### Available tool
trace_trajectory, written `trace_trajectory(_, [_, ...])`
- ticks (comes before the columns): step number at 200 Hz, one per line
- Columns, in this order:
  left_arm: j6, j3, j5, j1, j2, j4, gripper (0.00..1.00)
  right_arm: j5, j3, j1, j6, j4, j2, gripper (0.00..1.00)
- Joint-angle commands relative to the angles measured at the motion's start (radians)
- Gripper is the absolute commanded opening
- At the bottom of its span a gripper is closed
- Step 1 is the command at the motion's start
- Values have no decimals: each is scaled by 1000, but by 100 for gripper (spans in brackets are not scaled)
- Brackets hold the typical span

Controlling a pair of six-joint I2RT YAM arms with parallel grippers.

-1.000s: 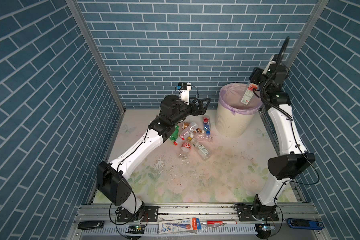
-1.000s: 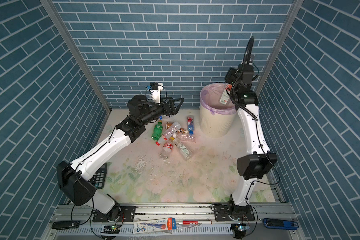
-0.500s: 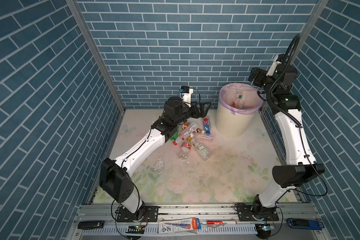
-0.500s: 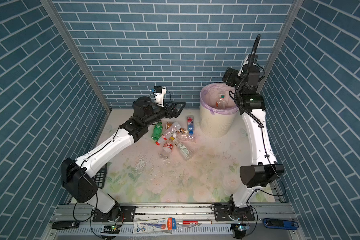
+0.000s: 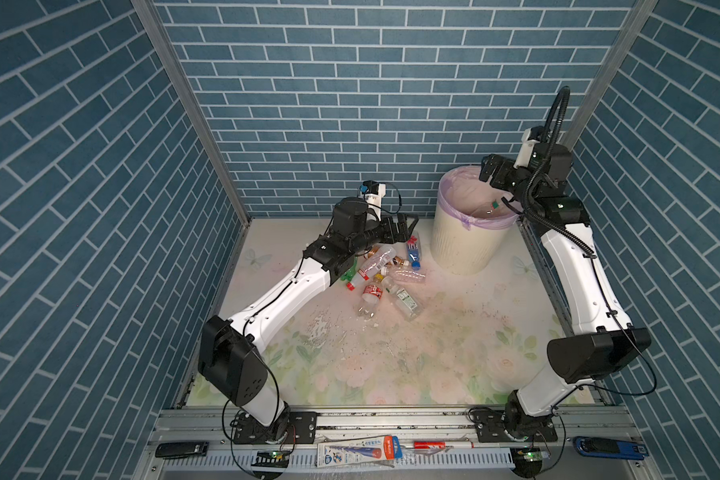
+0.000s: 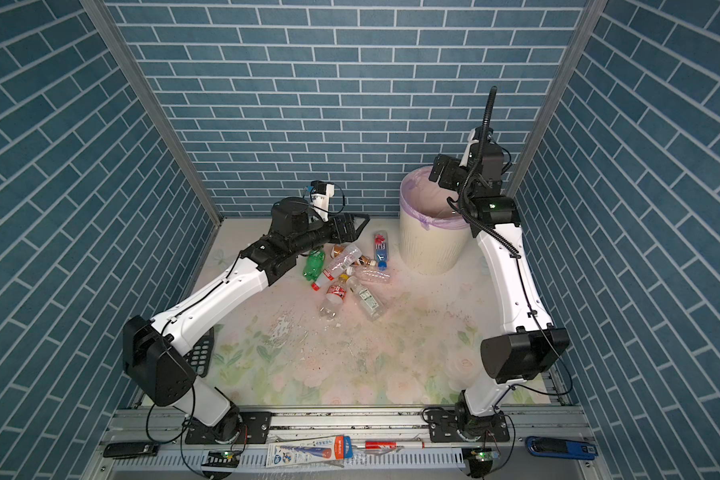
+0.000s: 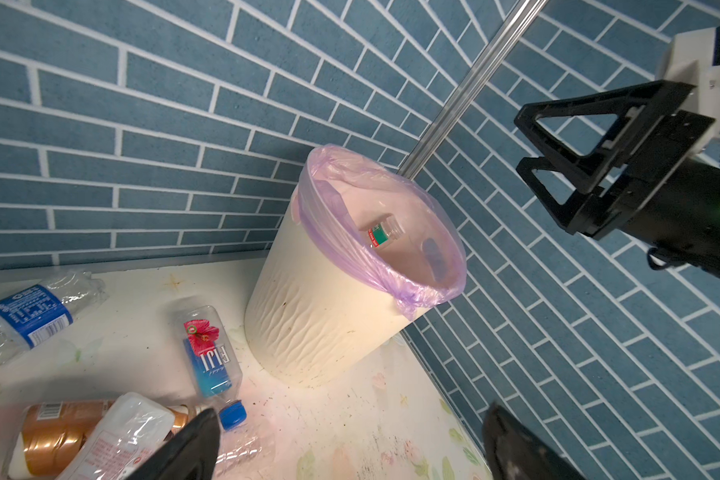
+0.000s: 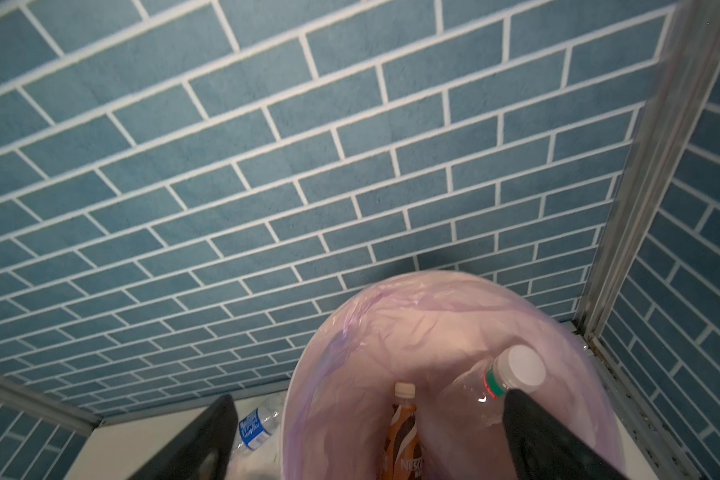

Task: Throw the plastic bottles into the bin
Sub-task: 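Open the right gripper over the bin to drop the water bottle, then lower the left gripper onto the red-labelled yellow-capped bottle while the right withdraws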

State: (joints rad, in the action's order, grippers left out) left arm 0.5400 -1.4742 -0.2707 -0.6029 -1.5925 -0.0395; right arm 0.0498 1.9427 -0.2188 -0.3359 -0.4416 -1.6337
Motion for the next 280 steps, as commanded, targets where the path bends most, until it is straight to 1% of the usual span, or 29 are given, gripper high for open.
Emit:
trace_trajectory(1, [16,56,44,-5,42,-81,99,-36,-80,-43,-7,8,92,99])
trace_trajectory(13, [24,85,54,-5,59,-101,99,-34,-134,-71,-13,11,119,99])
trace_trajectory(28, [26,125,73,-5,82,-134,99,-27,-220,-131,-9,27,154,99])
trace_trajectory(56, [69,188,224,-8,132,-262,99,17,-373,-217,-15,64,216,99])
trace_trajectory(77, [56,258,253,-8,174,-293,99,23,-484,-258,-44,99,260,99])
trace_trajectory(120, [54,459,215,-8,237,-220,99,35,-670,-348,-79,131,304,99])
trace_trajectory(162, [54,598,173,-8,216,-159,99,43,-835,-422,-124,199,329,99])
trace_trajectory(204, [-1,654,145,-8,161,-68,99,42,-918,-483,-165,233,322,99])
trace_trajectory(227, [-26,656,131,-8,120,-28,99,42,-958,-491,-192,251,347,99])
trace_trajectory(248, [-39,643,140,-8,72,-19,99,50,-992,-491,-207,258,389,99])
trace_trajectory(280, [-81,634,169,-9,8,8,99,48,-1013,-491,-195,237,435,99])
